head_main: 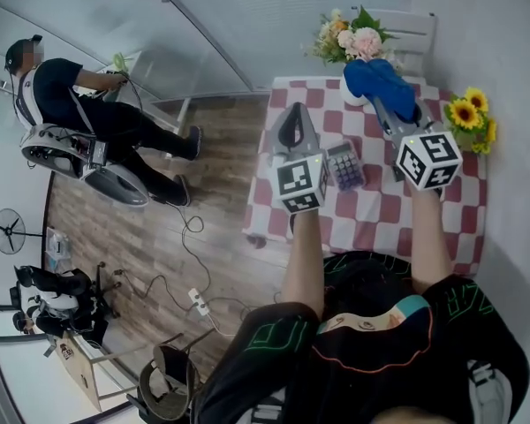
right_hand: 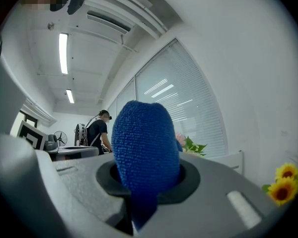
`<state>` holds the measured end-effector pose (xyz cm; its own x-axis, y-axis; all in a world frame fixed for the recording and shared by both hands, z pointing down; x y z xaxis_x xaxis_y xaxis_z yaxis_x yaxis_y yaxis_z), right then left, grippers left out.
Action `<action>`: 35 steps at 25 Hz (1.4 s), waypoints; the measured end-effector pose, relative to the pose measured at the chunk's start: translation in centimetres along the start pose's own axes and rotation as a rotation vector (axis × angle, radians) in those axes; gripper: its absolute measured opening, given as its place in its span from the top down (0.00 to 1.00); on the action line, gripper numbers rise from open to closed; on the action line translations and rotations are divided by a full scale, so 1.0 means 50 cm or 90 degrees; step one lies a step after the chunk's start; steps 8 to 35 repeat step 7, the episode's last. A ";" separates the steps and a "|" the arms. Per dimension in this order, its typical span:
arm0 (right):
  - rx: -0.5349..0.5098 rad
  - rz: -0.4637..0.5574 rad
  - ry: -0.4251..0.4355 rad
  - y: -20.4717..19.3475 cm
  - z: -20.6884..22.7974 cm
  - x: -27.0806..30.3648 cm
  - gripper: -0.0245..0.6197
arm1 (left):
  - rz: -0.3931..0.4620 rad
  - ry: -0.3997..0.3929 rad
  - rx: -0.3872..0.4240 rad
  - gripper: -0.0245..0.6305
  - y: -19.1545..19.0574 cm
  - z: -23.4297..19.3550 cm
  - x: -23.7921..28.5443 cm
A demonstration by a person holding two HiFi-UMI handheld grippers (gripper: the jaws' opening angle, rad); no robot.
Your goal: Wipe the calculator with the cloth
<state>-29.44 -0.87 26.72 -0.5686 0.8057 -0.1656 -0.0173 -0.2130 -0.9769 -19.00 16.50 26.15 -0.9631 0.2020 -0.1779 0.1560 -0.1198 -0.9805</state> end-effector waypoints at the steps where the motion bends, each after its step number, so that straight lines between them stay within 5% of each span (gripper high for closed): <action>1: -0.002 0.000 0.000 -0.001 -0.002 -0.001 0.81 | -0.002 -0.001 0.000 0.95 -0.001 0.000 -0.001; 35: -0.019 0.001 -0.006 0.001 0.002 -0.006 0.81 | -0.004 -0.006 0.003 0.95 -0.005 0.008 0.000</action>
Point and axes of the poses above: the fingertips, and each gripper's own axes: x forward along the fingers, z to its right, y out of its top, the point moved 4 cm from there along -x, backward along the fingers, and after that the axes turned 8 degrees about z, right-handed, at the moved point
